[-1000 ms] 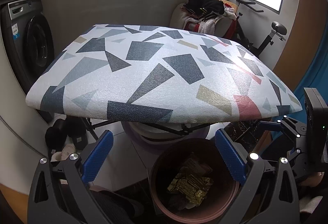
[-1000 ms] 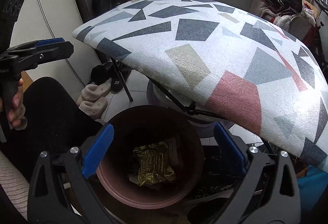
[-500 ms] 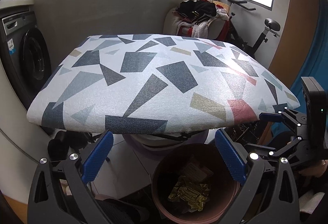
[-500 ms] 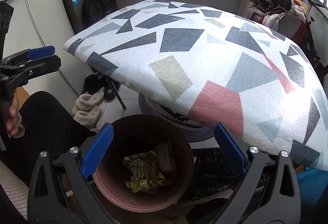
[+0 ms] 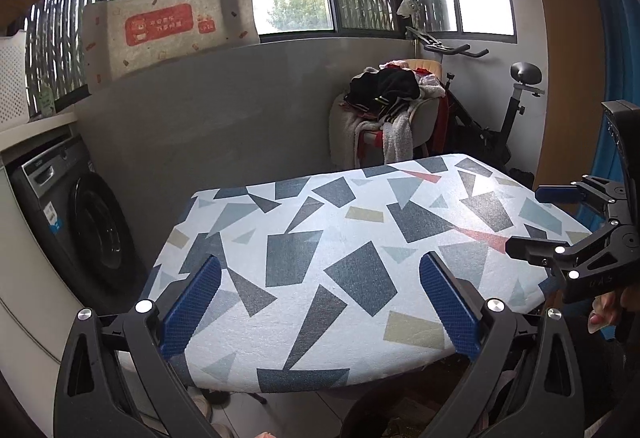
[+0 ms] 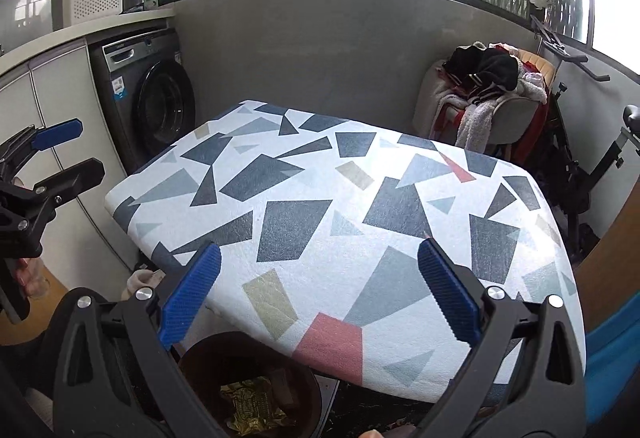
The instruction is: Collect trash
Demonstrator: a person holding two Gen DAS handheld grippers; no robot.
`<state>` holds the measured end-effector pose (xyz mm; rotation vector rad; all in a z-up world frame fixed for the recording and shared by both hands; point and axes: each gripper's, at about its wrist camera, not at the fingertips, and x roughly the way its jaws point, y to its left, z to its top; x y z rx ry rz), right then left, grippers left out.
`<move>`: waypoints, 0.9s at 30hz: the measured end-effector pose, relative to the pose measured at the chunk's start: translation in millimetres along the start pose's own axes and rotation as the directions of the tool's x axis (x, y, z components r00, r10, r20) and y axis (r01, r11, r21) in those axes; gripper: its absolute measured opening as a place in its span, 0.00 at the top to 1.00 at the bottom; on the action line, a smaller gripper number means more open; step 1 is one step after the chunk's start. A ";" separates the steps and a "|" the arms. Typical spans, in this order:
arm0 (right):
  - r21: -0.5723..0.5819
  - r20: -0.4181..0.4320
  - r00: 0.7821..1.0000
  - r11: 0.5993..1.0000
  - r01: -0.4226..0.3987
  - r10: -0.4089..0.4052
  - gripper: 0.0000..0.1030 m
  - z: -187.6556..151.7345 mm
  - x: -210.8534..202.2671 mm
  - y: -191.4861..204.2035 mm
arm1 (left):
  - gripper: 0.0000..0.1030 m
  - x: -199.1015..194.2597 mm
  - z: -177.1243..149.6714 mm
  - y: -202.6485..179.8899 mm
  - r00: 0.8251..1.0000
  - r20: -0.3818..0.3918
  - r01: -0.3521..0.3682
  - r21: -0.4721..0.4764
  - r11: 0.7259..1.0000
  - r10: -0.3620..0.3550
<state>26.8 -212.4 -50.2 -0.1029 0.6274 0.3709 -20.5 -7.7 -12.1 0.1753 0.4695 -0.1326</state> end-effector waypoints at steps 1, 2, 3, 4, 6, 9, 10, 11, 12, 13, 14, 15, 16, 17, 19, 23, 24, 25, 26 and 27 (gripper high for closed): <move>0.002 0.006 1.000 1.000 0.004 -0.004 0.06 3.0 -2.6 -1.6 | 0.06 -0.8 2.5 -0.4 1.000 0.000 0.010 0.000 1.000 -0.010; 0.003 0.011 1.000 1.000 0.008 -0.008 0.06 5.2 -4.7 -3.1 | 0.06 -1.8 4.2 -1.0 1.000 0.000 0.021 0.002 1.000 -0.021; 0.004 0.014 1.000 1.000 0.012 -0.012 0.06 6.8 -6.6 -4.3 | 0.06 -2.3 5.2 -1.8 1.000 -0.001 0.028 0.003 1.000 -0.028; 0.006 0.017 1.000 1.000 0.015 -0.015 0.06 7.9 -8.5 -5.2 | 0.06 -2.7 6.0 -2.8 1.000 -0.004 0.030 0.006 1.000 -0.030; 0.008 0.020 1.000 1.000 0.014 -0.014 0.06 8.9 -11.3 -5.7 | 0.06 -3.2 6.6 -4.6 1.000 -0.009 0.024 0.007 1.000 -0.024; 0.008 0.024 1.000 1.000 0.016 -0.017 0.06 10.4 -14.6 -5.1 | 0.06 -2.0 6.2 -4.7 1.000 -0.016 0.018 0.001 1.000 -0.018; 0.008 0.025 1.000 1.000 0.017 -0.017 0.06 10.4 -14.7 -4.5 | 0.06 -1.6 6.2 -4.1 1.000 -0.018 0.018 -0.004 1.000 -0.018; 0.007 0.027 0.999 1.000 0.018 -0.019 0.06 10.3 -15.5 -3.9 | 0.06 -1.6 6.5 -3.3 1.000 -0.019 0.017 -0.010 1.000 -0.017; 0.007 0.028 0.999 1.000 0.020 -0.020 0.06 10.8 -16.1 -3.8 | 0.06 -1.5 6.4 -2.3 1.000 -0.019 0.017 -0.015 1.000 -0.017; 0.008 0.029 0.999 1.000 0.020 -0.021 0.06 10.7 -16.2 -3.9 | 0.06 -2.1 6.5 -1.3 1.000 -0.018 0.017 -0.019 1.000 -0.018; 0.009 0.030 0.999 1.000 0.021 -0.021 0.06 10.3 -16.2 -3.7 | 0.06 -2.4 6.6 -0.3 1.000 -0.018 0.016 -0.023 1.000 -0.017; 0.010 0.030 0.999 1.000 0.021 -0.022 0.06 10.2 -16.2 -3.7 | 0.06 -2.8 7.1 0.5 1.000 -0.017 0.014 -0.027 1.000 -0.015; 0.012 0.030 0.999 1.000 0.022 -0.022 0.06 10.0 -16.0 -3.8 | 0.06 -2.9 7.1 1.6 1.000 -0.017 0.012 -0.032 0.999 -0.012; 0.013 0.030 0.999 1.000 0.022 -0.023 0.06 9.8 -16.1 -3.7 | 0.06 -3.0 7.6 2.6 1.000 -0.018 0.010 -0.038 0.999 -0.011; 0.015 0.030 0.999 1.000 0.023 -0.024 0.06 9.4 -16.2 -3.9 | 0.06 -3.6 8.0 4.7 1.000 -0.021 0.010 -0.054 0.999 -0.011; 0.019 0.029 0.999 1.000 0.024 -0.024 0.06 8.4 -16.3 -4.1 | 0.06 -2.7 7.7 8.3 1.000 -0.028 0.004 -0.076 0.997 -0.006; 0.019 0.028 0.999 1.000 0.024 -0.024 0.06 8.3 -16.4 -4.0 | 0.06 -2.4 7.7 9.0 1.000 -0.029 0.005 -0.078 0.997 -0.007; 0.019 0.029 0.999 1.000 0.023 -0.024 0.06 8.1 -16.4 -4.1 | 0.06 -2.1 7.5 9.5 0.999 -0.031 0.008 -0.082 0.997 -0.011; 0.019 0.028 0.999 1.000 0.024 -0.024 0.06 8.2 -16.3 -4.2 | 0.06 -2.0 7.5 10.0 0.999 -0.031 0.009 -0.084 0.996 -0.011; 0.020 0.028 0.999 1.000 0.024 -0.024 0.06 8.2 -16.3 -4.2 | 0.06 -2.1 7.1 10.2 0.999 -0.030 0.006 -0.084 0.996 -0.009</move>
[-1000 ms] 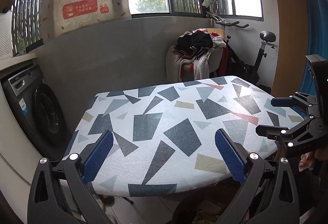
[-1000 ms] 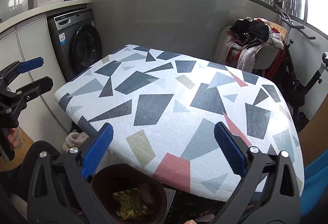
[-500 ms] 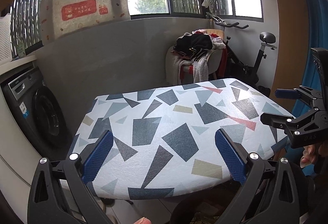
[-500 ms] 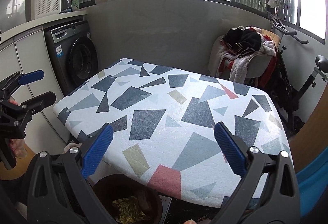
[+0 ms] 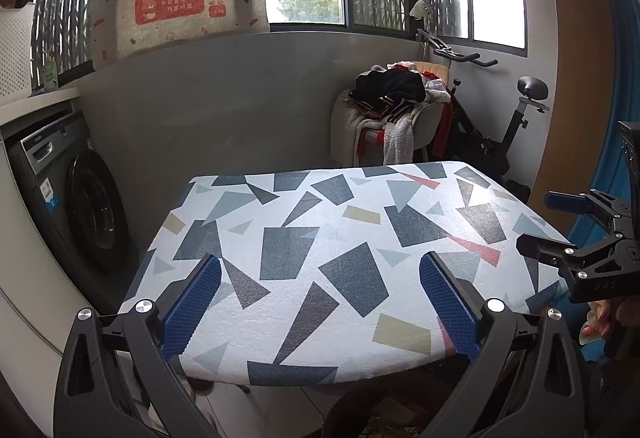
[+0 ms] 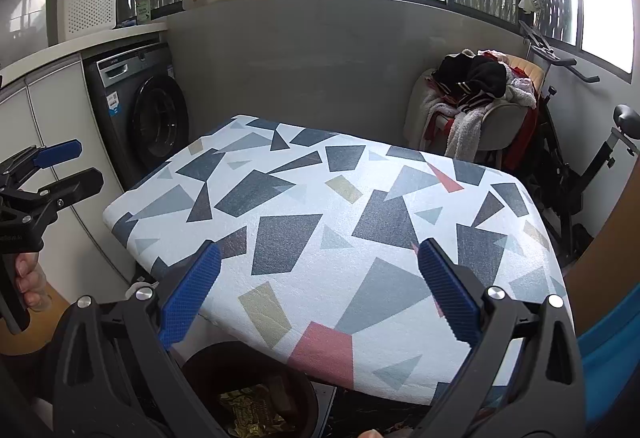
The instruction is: Collect trash
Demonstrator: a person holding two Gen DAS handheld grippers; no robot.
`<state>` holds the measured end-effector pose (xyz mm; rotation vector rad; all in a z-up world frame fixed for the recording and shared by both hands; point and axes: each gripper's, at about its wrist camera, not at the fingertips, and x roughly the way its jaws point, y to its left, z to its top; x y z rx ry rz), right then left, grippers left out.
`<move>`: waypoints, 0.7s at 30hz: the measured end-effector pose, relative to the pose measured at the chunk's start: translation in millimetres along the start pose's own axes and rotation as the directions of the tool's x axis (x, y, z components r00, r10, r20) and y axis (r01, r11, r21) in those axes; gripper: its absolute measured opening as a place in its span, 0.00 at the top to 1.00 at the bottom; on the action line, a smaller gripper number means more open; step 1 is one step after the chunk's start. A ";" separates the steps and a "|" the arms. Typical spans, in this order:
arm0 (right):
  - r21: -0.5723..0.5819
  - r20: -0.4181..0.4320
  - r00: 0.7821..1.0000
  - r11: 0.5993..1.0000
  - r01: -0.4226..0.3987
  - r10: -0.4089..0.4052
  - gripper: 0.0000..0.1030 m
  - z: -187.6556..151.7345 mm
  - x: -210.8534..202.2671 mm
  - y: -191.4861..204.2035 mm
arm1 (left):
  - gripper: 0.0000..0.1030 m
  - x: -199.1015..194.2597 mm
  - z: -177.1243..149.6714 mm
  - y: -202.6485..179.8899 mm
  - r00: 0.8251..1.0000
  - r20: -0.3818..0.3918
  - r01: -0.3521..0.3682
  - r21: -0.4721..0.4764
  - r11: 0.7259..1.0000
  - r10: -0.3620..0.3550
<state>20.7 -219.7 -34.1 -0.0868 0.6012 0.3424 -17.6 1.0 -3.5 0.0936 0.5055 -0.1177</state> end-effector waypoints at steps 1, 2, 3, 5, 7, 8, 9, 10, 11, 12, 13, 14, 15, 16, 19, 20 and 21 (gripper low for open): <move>0.000 0.000 1.000 1.000 0.000 0.000 0.06 0.0 0.0 -0.1 | 0.06 0.0 -0.2 0.0 1.000 0.000 -0.002 0.000 1.000 0.002; 0.001 -0.001 1.000 1.000 0.000 0.000 0.06 -0.1 0.0 -0.2 | 0.06 0.1 -0.3 0.2 1.000 0.000 -0.003 -0.001 1.000 0.003; 0.002 -0.002 1.000 1.000 0.000 0.000 0.06 -0.3 -0.1 -0.2 | 0.06 -0.1 -0.4 0.4 1.000 -0.001 -0.002 -0.002 1.000 0.002; 0.004 -0.002 1.000 1.000 0.001 -0.001 0.06 -0.5 0.4 -0.9 | 0.06 -0.4 -0.4 0.7 1.000 0.000 -0.003 -0.003 1.000 0.003; 0.006 -0.003 1.000 1.000 0.001 -0.001 0.06 -0.8 0.5 -1.0 | 0.06 -0.5 0.1 0.5 1.000 0.004 -0.005 0.002 1.000 0.005; 0.006 -0.003 1.000 1.000 0.001 -0.001 0.06 -0.9 0.7 -1.2 | 0.06 -0.3 0.1 0.4 1.000 0.004 -0.006 0.004 1.000 0.006; 0.006 -0.002 1.000 1.000 0.000 0.000 0.06 -1.0 0.6 -1.0 | 0.06 -0.2 0.1 0.4 1.000 0.005 -0.006 0.004 1.000 0.006; 0.006 -0.003 1.000 1.000 0.001 -0.001 0.06 -1.1 0.9 -1.2 | 0.06 -0.2 0.5 0.4 1.000 0.005 -0.007 0.004 1.000 0.007; 0.006 -0.002 1.000 1.000 0.002 -0.002 0.06 -1.3 0.7 -1.0 | 0.06 0.1 0.8 0.5 1.000 0.005 -0.006 0.003 1.000 0.006; 0.007 -0.003 1.000 1.000 0.001 -0.001 0.06 -1.3 0.8 -1.2 | 0.06 0.1 0.8 0.5 1.000 0.005 -0.007 0.002 1.000 0.007; 0.007 -0.003 1.000 1.000 0.000 0.000 0.06 -1.1 0.9 -1.4 | 0.06 0.3 0.9 0.6 1.000 0.004 -0.007 0.001 1.000 0.007; 0.007 -0.004 1.000 1.000 0.000 0.000 0.06 -1.4 1.3 -1.3 | 0.06 0.6 0.9 0.5 1.000 0.004 -0.009 0.000 1.000 0.009; 0.007 -0.005 1.000 1.000 0.000 0.000 0.06 -1.7 1.3 -1.2 | 0.06 1.1 0.7 0.7 1.000 0.002 -0.011 -0.001 1.000 0.011; 0.007 -0.006 1.000 1.000 0.000 0.000 0.06 -1.8 1.4 -1.1 | 0.06 1.5 0.5 0.7 1.000 0.001 -0.011 -0.002 1.000 0.011; 0.008 -0.007 1.000 1.000 -0.001 0.001 0.06 -2.8 2.0 -0.8 | 0.06 2.1 0.0 1.1 1.000 -0.002 -0.011 -0.004 1.000 0.011; 0.008 -0.007 1.000 1.000 -0.001 0.002 0.06 -2.9 2.0 -0.8 | 0.06 2.3 0.0 1.3 1.000 -0.002 -0.011 -0.005 1.000 0.011; 0.008 -0.008 1.000 1.000 -0.002 0.002 0.06 -3.2 2.4 -0.7 | 0.06 2.5 0.0 1.4 1.000 -0.002 -0.008 -0.005 1.000 0.008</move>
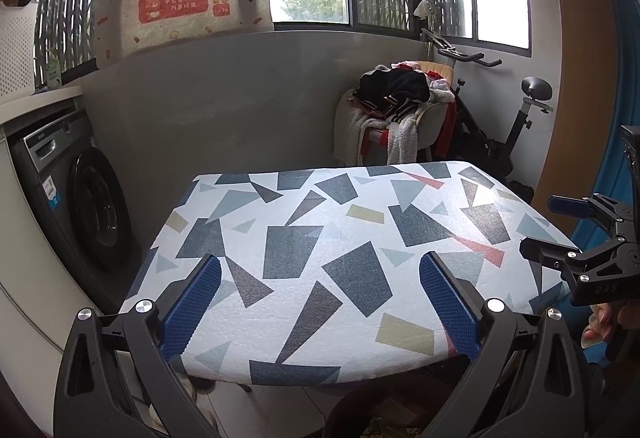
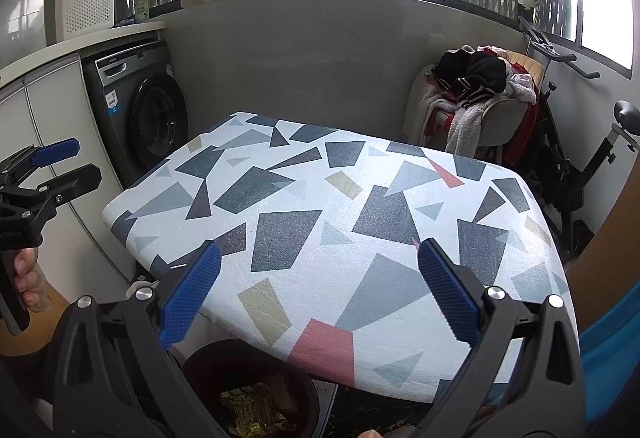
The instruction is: Collect trash
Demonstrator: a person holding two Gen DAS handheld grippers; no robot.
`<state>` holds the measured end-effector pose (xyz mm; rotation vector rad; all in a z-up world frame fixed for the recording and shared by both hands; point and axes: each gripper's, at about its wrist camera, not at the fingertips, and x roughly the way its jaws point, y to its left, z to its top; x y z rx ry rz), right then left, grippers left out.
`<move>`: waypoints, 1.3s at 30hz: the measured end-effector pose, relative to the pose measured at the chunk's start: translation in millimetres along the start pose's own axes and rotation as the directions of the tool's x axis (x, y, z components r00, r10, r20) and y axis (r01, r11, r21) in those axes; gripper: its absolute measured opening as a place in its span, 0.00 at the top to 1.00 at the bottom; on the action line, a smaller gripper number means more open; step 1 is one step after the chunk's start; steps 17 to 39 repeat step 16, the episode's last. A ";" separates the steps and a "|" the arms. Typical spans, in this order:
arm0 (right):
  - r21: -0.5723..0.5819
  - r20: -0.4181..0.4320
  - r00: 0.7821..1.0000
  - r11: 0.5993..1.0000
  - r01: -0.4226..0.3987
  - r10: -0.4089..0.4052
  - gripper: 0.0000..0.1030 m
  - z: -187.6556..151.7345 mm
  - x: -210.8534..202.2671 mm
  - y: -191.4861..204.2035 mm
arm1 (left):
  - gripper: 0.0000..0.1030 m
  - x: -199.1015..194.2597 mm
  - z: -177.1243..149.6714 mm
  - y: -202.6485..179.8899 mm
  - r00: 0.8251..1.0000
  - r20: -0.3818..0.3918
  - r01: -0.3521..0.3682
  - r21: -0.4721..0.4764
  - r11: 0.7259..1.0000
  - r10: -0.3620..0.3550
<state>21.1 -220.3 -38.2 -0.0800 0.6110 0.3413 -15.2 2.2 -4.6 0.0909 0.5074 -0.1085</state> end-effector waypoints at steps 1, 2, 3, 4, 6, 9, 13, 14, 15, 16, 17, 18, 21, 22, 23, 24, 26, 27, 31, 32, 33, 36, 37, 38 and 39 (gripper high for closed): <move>0.000 -0.001 1.000 1.000 0.000 0.000 0.06 -0.7 0.7 0.1 | 0.06 0.2 -0.3 0.0 1.000 0.001 0.003 0.000 1.000 -0.003; 0.000 -0.002 1.000 1.000 -0.001 0.001 0.06 -1.2 1.4 0.2 | 0.06 0.1 -0.6 0.0 1.000 0.002 0.002 0.000 1.000 -0.002; 0.000 -0.003 1.000 1.000 -0.002 0.002 0.06 -1.7 1.7 0.3 | 0.06 0.2 -1.1 0.1 1.000 0.003 0.002 0.001 1.000 -0.002; 0.000 -0.004 1.000 1.000 -0.002 0.002 0.06 -2.2 2.1 0.4 | 0.06 0.1 -1.2 0.1 1.000 0.004 0.002 0.001 1.000 -0.002; 0.001 -0.007 1.000 1.000 -0.002 0.002 0.06 -2.7 3.4 0.3 | 0.06 0.7 -1.9 0.5 1.000 0.003 -0.002 0.001 1.000 0.002; 0.002 -0.010 1.000 1.000 -0.003 0.003 0.06 -3.5 4.5 0.0 | 0.06 3.1 -2.4 1.3 1.000 -0.006 -0.001 -0.004 1.000 0.001; 0.005 -0.015 1.000 1.000 -0.003 0.003 0.06 -3.8 6.1 -0.5 | 0.06 10.1 -3.7 3.2 0.999 -0.039 -0.004 -0.014 1.000 0.003; 0.006 -0.016 1.000 1.000 -0.004 0.004 0.06 -4.2 7.2 -0.7 | 0.06 11.8 -4.4 4.1 0.999 -0.045 -0.004 -0.019 1.000 0.003; 0.007 -0.019 1.000 1.000 -0.004 0.004 0.06 -4.8 8.1 -0.8 | 0.06 13.2 -5.3 4.9 0.999 -0.049 -0.004 -0.022 1.000 0.003; 0.007 -0.022 1.000 1.000 -0.004 0.004 0.06 -5.5 9.2 -1.0 | 0.06 14.6 -6.3 5.5 0.999 -0.054 -0.005 -0.024 1.000 0.004; 0.007 -0.022 1.000 1.000 -0.004 0.004 0.06 -5.5 9.2 -1.0 | 0.06 14.6 -6.3 5.5 0.999 -0.054 -0.005 -0.024 1.000 0.004; 0.007 -0.022 1.000 1.000 -0.004 0.004 0.06 -5.5 9.2 -1.0 | 0.06 14.6 -6.3 5.5 0.999 -0.054 -0.005 -0.024 1.000 0.004; 0.007 -0.022 1.000 1.000 -0.004 0.004 0.06 -5.5 9.2 -1.0 | 0.06 14.6 -6.3 5.5 0.999 -0.054 -0.005 -0.024 1.000 0.004; 0.007 -0.022 1.000 1.000 -0.004 0.004 0.06 -5.5 9.2 -1.0 | 0.06 14.6 -6.3 5.5 0.999 -0.054 -0.005 -0.024 1.000 0.004; 0.007 -0.022 1.000 1.000 -0.004 0.004 0.06 -5.5 9.2 -1.0 | 0.06 14.6 -6.3 5.5 0.999 -0.054 -0.005 -0.024 1.000 0.004; 0.007 -0.022 1.000 1.000 -0.004 0.004 0.06 -5.5 9.2 -1.0 | 0.06 14.6 -6.3 5.5 0.999 -0.054 -0.005 -0.024 1.000 0.004; 0.007 -0.022 1.000 1.000 -0.004 0.004 0.06 -5.5 9.2 -1.0 | 0.06 14.6 -6.3 5.5 0.999 -0.054 -0.005 -0.024 1.000 0.004; 0.007 -0.022 1.000 1.000 -0.004 0.004 0.06 -5.5 9.2 -1.0 | 0.06 14.6 -6.3 5.5 0.999 -0.054 -0.005 -0.024 1.000 0.004; 0.007 -0.022 1.000 1.000 -0.004 0.004 0.06 -5.5 9.2 -1.0 | 0.06 14.6 -6.3 5.5 0.999 -0.054 -0.005 -0.024 1.000 0.004; 0.007 -0.022 1.000 1.000 -0.004 0.004 0.06 -5.5 9.2 -1.0 | 0.06 14.6 -6.3 5.5 0.999 -0.054 -0.005 -0.024 1.000 0.004; 0.007 -0.022 1.000 1.000 -0.004 0.004 0.06 -5.5 9.2 -1.0 | 0.06 14.6 -6.3 5.5 0.999 -0.054 -0.005 -0.024 1.000 0.004; 0.007 -0.022 1.000 1.000 -0.004 0.004 0.06 -5.5 9.2 -1.0 | 0.06 14.6 -6.3 5.5 0.999 -0.054 -0.005 -0.024 1.000 0.004; 0.007 -0.022 1.000 1.000 -0.004 0.004 0.06 -5.5 9.2 -1.0 | 0.06 14.6 -6.3 5.5 0.999 -0.054 -0.005 -0.024 1.000 0.004; 0.007 -0.022 1.000 1.000 -0.004 0.004 0.06 -5.5 9.2 -1.0 | 0.06 14.6 -6.3 5.5 0.999 -0.054 -0.005 -0.024 1.000 0.004; 0.007 -0.022 1.000 1.000 -0.004 0.004 0.06 -5.5 9.2 -1.0 | 0.06 14.6 -6.3 5.5 0.999 -0.054 -0.005 -0.024 1.000 0.004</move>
